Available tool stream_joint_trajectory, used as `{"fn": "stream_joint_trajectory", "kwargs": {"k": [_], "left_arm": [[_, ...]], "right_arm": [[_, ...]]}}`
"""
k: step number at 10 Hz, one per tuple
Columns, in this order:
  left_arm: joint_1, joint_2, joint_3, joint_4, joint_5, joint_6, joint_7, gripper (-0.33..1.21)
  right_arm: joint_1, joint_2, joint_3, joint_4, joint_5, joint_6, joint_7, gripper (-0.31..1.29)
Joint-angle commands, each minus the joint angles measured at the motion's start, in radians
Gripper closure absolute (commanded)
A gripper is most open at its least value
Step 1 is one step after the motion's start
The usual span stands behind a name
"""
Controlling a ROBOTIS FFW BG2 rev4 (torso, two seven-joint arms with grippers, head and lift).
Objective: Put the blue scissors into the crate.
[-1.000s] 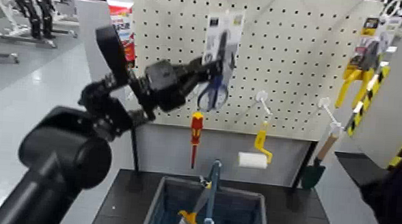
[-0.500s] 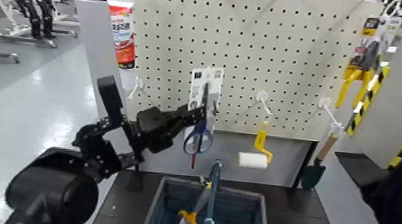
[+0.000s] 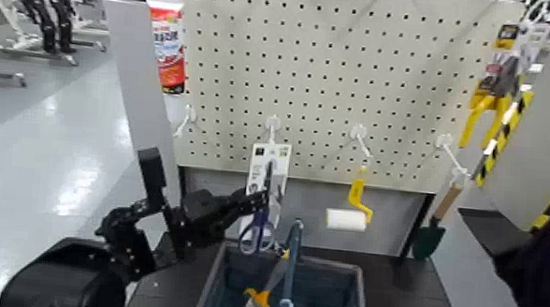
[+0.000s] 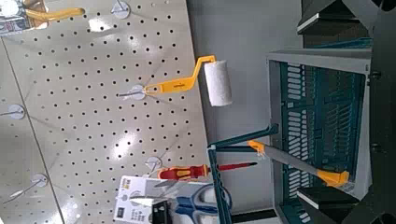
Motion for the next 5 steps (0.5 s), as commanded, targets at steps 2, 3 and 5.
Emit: {"fn": "stream_joint_trajectory", "kwargs": {"k": [2,3,5], "left_arm": [[0.004,-0.003,-0.014,0.085,-0.018,0.011,-0.018,1.18],[0.004,-0.004,-0.018,0.102,-0.028,0.014,-0.022,1.18],[0.004,-0.006,-0.027,0.145,-0.047,0.010,-0.031,1.18]], "right_arm": [[0.000,0.002,-0.002,0.001,0.000,0.000,0.003,0.09],[0.000,0.002,-0.002,0.003,0.000,0.000,0.005,0.09],[0.000,0.002,-0.004,0.004,-0.002,0.000,0.006,0.09]]}}
